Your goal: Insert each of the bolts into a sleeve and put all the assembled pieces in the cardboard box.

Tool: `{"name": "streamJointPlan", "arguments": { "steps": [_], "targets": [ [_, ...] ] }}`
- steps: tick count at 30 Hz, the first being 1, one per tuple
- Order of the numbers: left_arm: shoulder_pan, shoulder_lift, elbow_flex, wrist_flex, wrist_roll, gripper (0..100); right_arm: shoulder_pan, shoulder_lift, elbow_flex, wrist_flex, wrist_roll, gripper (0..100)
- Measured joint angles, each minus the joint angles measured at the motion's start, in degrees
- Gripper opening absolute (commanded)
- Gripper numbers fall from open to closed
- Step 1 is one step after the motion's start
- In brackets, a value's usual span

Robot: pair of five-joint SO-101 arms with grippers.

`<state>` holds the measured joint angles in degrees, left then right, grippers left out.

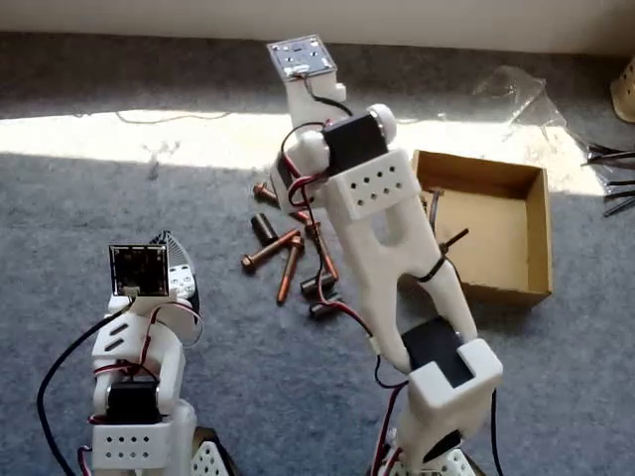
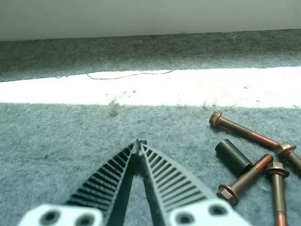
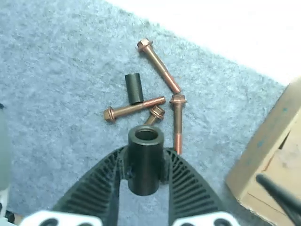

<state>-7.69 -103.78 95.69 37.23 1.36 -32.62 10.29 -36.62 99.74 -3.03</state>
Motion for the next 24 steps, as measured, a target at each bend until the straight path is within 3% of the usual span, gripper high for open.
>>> {"name": "streamJointPlan", "arguments": {
  "steps": [7,15,24],
  "targets": [
    [0.09,0.00,0.00,0.00,0.00,1,1.58,-13.54,8.35,0.18,1.14,0.5],
    [0.35,0.00,0.00,0.00,0.00,1,4.13,-37.01,24.62,-0.18,7.47,0.5],
    [4.04,0.00,-0.35,0.00,-1.05,1,9.93,-57.49,57.67,-19.25,10.37,0.5]
  ]
}}
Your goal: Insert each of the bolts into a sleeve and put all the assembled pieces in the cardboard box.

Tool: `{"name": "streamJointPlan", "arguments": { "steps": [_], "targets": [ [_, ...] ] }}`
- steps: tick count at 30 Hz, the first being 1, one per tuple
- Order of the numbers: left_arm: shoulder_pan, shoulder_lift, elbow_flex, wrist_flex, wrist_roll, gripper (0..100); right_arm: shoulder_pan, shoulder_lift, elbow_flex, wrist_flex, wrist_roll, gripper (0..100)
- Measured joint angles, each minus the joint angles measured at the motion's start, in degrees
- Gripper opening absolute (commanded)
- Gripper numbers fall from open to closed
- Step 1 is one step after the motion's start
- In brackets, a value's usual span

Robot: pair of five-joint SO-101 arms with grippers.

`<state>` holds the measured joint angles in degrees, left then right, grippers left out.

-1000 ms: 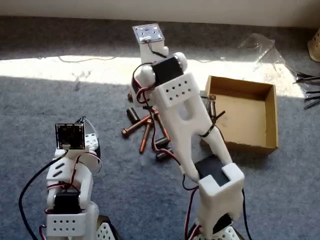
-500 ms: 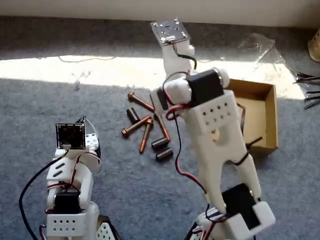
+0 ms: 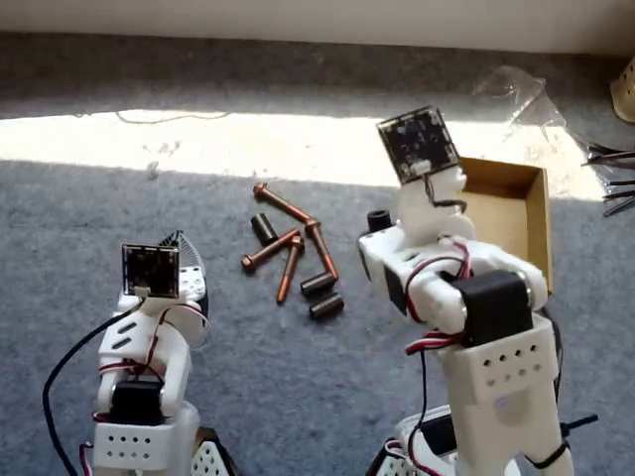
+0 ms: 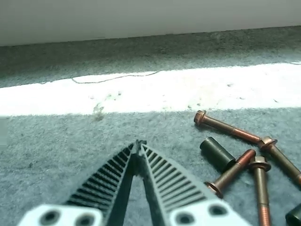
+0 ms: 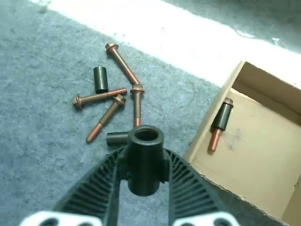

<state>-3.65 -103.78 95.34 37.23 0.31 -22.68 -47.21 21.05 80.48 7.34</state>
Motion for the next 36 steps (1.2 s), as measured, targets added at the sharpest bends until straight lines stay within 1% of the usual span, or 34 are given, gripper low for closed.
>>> {"name": "streamJointPlan", "arguments": {
  "steps": [3,6,10,13,19,23,28,31,36],
  "targets": [
    [4.22,0.00,0.00,0.00,-4.22,1,0.09,-6.15,10.20,-5.27,0.00,0.5],
    [6.77,0.00,0.00,0.00,-6.24,1,0.09,-12.57,19.25,-10.37,0.00,0.5],
    [7.47,0.00,-1.49,0.00,-6.68,1,0.18,-19.96,30.68,-17.41,0.00,0.5],
    [7.74,0.00,-4.13,0.00,-6.68,1,0.09,-24.09,37.01,-20.40,0.00,0.5],
    [7.82,0.00,-6.42,0.00,-6.68,1,0.09,-30.15,45.89,-26.55,-2.46,0.5],
    [7.82,0.00,-6.42,0.00,-6.68,1,0.09,-33.67,49.32,-28.57,-2.99,0.5],
    [11.87,0.44,-7.74,0.62,-6.68,1,0.09,-38.77,53.27,-29.89,-3.16,0.5],
    [12.92,5.19,-13.01,2.64,-6.68,1,0.09,-42.81,56.00,-31.38,-3.16,0.5],
    [14.68,20.31,-24.09,3.34,-6.68,1,0.09,-49.23,59.87,-31.82,-3.16,0.5]
  ]
}}
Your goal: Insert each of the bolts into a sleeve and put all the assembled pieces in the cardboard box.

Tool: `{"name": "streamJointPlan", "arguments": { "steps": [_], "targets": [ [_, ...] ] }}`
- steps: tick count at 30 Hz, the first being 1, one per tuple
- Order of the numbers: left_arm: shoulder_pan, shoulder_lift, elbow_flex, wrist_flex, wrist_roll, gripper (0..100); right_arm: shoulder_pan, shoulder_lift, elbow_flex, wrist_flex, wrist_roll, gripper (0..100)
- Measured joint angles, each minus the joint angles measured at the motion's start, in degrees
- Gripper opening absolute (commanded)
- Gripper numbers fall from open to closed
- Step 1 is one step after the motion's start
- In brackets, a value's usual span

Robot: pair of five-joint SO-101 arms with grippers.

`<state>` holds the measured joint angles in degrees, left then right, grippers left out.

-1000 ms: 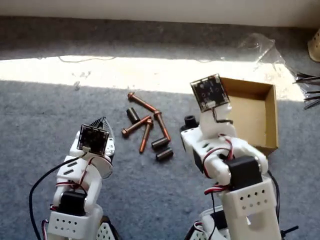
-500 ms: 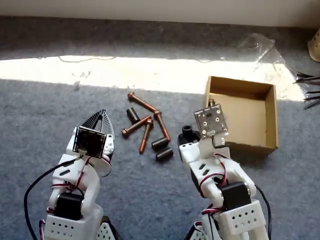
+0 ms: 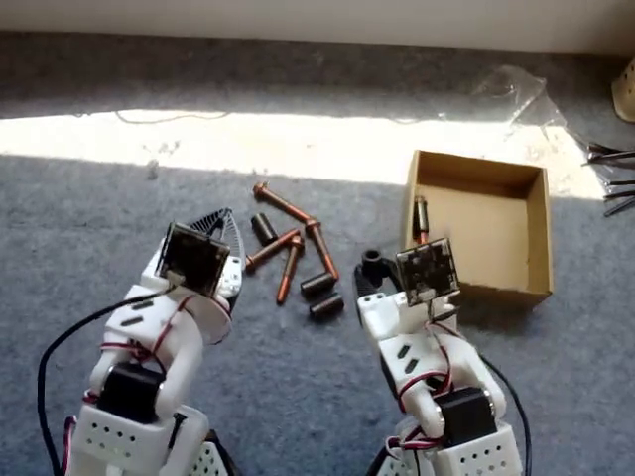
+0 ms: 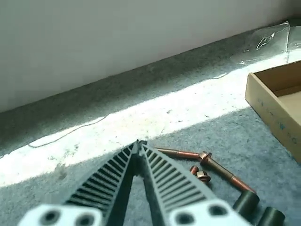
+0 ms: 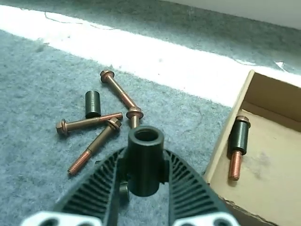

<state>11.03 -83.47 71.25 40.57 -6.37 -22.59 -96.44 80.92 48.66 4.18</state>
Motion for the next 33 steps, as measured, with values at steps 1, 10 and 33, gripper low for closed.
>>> {"name": "streamJointPlan", "arguments": {
  "steps": [1,10,33],
  "targets": [
    [0.44,4.04,-1.85,0.00,0.00,1,0.00,-1.32,0.88,0.00,0.00,0.5],
    [4.31,33.58,-16.79,0.00,5.36,1,0.18,-8.00,5.45,0.00,0.00,0.5],
    [9.93,79.56,-41.32,6.51,17.49,9,0.18,-8.09,7.03,0.00,0.00,0.5]
  ]
}}
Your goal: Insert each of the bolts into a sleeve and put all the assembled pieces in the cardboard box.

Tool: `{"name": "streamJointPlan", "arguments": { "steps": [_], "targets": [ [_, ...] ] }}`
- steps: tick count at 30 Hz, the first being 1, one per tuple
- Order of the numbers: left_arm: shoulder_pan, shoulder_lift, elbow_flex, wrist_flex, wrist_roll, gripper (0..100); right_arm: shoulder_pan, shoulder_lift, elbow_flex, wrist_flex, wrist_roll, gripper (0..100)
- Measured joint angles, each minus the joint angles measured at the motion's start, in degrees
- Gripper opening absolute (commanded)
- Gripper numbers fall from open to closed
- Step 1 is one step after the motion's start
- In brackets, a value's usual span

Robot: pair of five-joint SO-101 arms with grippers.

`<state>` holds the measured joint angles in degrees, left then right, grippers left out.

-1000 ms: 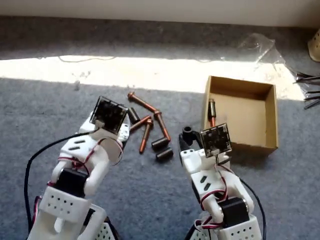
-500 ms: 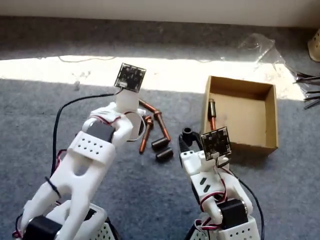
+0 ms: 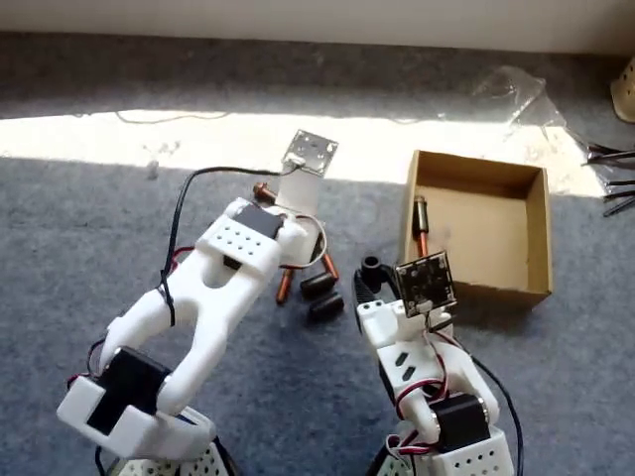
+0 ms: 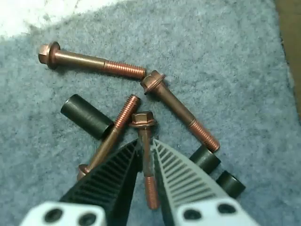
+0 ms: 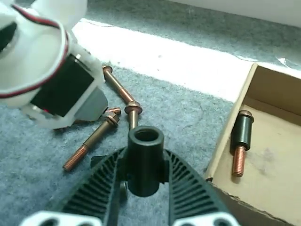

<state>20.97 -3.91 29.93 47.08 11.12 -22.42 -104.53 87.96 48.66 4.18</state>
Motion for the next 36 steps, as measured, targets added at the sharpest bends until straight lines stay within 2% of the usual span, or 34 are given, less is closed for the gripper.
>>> {"name": "streamJointPlan", "arguments": {
  "steps": [6,15,21,36],
  "targets": [
    [0.35,4.48,-5.36,7.65,3.52,9,0.00,0.00,0.00,0.00,0.00,0.5],
    [-0.09,9.67,-8.18,8.00,4.22,9,0.00,0.00,0.00,0.00,0.00,0.5],
    [-2.81,14.95,-11.69,8.00,4.22,9,0.00,0.00,0.00,0.00,0.00,0.5],
    [-2.46,20.84,-15.12,8.00,4.22,9,0.00,0.00,0.00,0.00,0.00,0.5]
  ]
}}
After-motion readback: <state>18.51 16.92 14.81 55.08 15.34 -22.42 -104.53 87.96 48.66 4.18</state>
